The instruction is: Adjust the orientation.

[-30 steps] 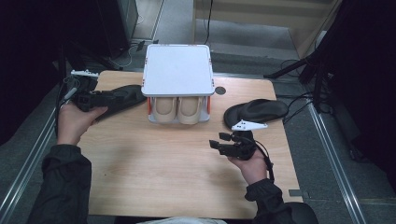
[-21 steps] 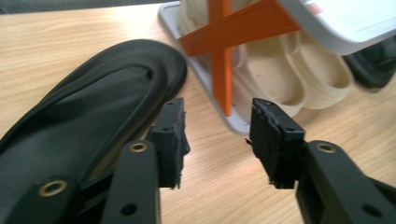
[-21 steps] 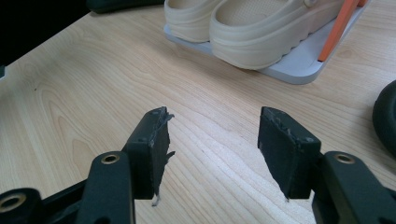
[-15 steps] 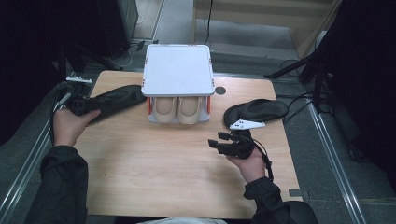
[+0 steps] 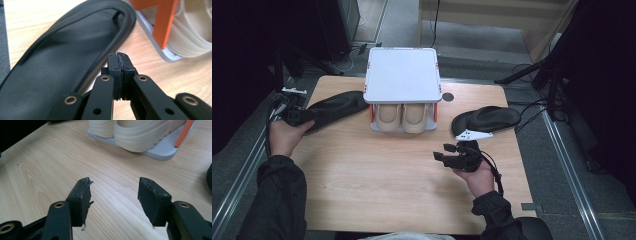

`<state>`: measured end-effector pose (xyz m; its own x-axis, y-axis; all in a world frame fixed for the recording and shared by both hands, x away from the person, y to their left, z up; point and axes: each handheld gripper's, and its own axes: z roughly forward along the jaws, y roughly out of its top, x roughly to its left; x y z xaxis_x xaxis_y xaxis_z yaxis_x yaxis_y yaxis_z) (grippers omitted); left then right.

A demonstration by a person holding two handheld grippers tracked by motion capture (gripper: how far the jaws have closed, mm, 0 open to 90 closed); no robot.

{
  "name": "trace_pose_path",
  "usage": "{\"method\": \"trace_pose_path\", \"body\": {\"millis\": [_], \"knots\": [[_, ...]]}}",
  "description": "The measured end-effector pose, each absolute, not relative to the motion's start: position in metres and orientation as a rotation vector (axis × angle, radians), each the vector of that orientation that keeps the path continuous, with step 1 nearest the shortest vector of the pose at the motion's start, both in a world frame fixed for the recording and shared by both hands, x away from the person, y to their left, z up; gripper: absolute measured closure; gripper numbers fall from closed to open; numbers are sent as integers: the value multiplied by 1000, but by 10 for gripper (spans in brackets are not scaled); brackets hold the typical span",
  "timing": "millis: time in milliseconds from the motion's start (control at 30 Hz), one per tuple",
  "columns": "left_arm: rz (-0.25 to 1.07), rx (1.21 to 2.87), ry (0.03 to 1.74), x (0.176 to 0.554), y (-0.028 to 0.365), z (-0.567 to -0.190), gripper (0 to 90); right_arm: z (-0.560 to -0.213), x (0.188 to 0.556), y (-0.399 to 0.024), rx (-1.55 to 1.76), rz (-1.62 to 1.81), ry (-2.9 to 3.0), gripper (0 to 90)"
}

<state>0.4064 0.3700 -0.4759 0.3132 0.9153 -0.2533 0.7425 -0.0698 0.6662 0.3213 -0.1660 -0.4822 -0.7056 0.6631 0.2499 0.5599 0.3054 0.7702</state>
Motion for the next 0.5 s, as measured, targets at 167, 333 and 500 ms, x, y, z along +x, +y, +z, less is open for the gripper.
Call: {"method": "trace_pose_path", "body": {"millis": [167,333,500], "knots": [[339,1854,1521,418,383,-486,900,-483,318,-168,1163,1360,2443,441],[313,1840,1535,422,390,-494,900,-484,316,-173,1184,1369,2428,444],[292,1861,1566,427,392,-505,900,-484,314,-176,1193,1366,2419,445]]}}
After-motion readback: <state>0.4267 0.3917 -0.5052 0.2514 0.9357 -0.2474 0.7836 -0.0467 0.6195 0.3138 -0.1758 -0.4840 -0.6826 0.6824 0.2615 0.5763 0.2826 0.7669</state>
